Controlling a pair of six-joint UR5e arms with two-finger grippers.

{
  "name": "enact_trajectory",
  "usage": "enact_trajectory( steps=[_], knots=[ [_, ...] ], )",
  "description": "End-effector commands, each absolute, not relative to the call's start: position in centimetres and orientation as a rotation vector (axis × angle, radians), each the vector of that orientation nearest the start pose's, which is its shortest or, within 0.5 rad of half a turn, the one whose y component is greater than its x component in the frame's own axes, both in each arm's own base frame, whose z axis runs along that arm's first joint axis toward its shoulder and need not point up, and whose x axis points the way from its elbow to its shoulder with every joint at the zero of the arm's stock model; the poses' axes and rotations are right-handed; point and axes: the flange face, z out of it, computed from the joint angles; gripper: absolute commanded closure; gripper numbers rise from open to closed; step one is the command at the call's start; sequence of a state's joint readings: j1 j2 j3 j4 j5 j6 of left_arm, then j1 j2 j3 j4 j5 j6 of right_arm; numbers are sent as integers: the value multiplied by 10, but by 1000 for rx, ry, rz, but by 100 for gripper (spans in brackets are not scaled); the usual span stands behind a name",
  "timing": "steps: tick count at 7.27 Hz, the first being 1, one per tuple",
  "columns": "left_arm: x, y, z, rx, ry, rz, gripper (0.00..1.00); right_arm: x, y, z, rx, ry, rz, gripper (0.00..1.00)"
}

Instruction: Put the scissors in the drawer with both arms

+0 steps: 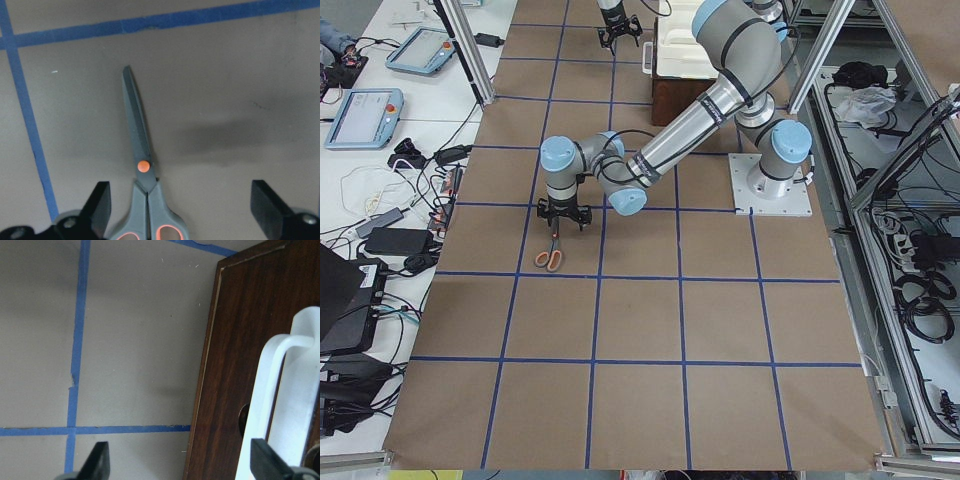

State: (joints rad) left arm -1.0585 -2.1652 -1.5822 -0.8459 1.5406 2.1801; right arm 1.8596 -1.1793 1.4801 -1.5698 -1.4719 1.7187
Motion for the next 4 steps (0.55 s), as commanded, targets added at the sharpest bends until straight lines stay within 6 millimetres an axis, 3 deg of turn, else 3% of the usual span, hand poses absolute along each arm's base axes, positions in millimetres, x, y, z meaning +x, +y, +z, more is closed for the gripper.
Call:
enact_trajectory(
  steps=[1,2,4],
  knots=[
    [221,-669,200,-2429,-2191,97,4,315,-532,307,2258,2465,446,0],
    [226,-677,200,-2439,-2196,96,6,314,-531,306,2278,2461,458,0],
    [235,-676,176,-2403,-2188,85,8,313,-528,305,2340,2438,478,0]
  ],
)
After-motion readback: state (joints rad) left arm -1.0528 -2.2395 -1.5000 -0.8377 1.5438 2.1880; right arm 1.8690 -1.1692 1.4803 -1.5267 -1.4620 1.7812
